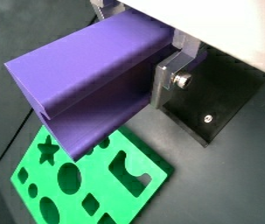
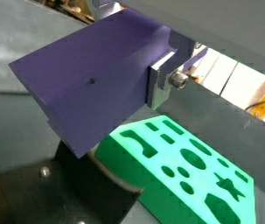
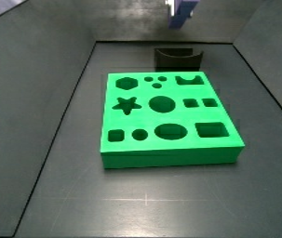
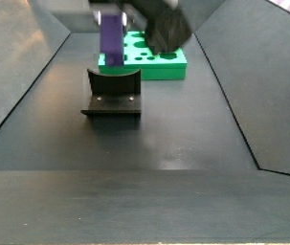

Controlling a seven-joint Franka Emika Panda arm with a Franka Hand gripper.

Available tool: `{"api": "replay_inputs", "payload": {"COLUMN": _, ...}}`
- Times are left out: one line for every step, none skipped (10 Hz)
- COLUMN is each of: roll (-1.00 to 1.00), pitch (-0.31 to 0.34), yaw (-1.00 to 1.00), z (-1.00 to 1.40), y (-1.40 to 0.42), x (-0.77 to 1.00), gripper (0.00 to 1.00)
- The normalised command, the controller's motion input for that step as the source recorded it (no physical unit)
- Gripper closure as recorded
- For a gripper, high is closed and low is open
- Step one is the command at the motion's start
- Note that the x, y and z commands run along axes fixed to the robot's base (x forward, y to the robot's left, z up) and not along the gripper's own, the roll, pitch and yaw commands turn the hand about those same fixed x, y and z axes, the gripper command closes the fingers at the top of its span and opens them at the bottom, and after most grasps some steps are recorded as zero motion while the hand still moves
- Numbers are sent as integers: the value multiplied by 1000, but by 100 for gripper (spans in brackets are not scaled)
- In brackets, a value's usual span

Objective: Pick up the arch object. Move up. Place the arch object on the fixture. Regrasp the arch object. Rotate the arch object. Move to above the board. Insert the arch object.
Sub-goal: Place the arch object on the fixture.

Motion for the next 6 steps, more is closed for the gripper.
{"api": "replay_inputs", "payload": {"roll": -728, "pitch": 265, "yaw": -147, "z": -1000, "y": 137, "x": 154, "gripper": 100}}
{"api": "replay_inputs", "payload": {"roll": -558, "pitch": 221, "yaw": -188, "z": -1000, "y": 140, "x": 158, "gripper": 100}}
{"api": "replay_inputs", "payload": {"roll": -384, "pitch": 170, "yaw": -217, "z": -1000, "y": 144, "x": 167, "gripper": 100}}
{"api": "replay_inputs", "payload": {"roll": -235, "pitch": 105, "yaw": -231, "z": -1000, "y": 137, "x": 182, "gripper": 100}}
{"api": "replay_inputs", "payload": {"roll": -184, "pitch": 51, "yaw": -233, "z": -960, "y": 138, "x": 186, "gripper": 100}}
{"api": "replay_inputs", "payload": {"roll": -165, "pitch": 16, "yaw": -219, "z": -747, "y": 114, "x": 151, "gripper": 100}}
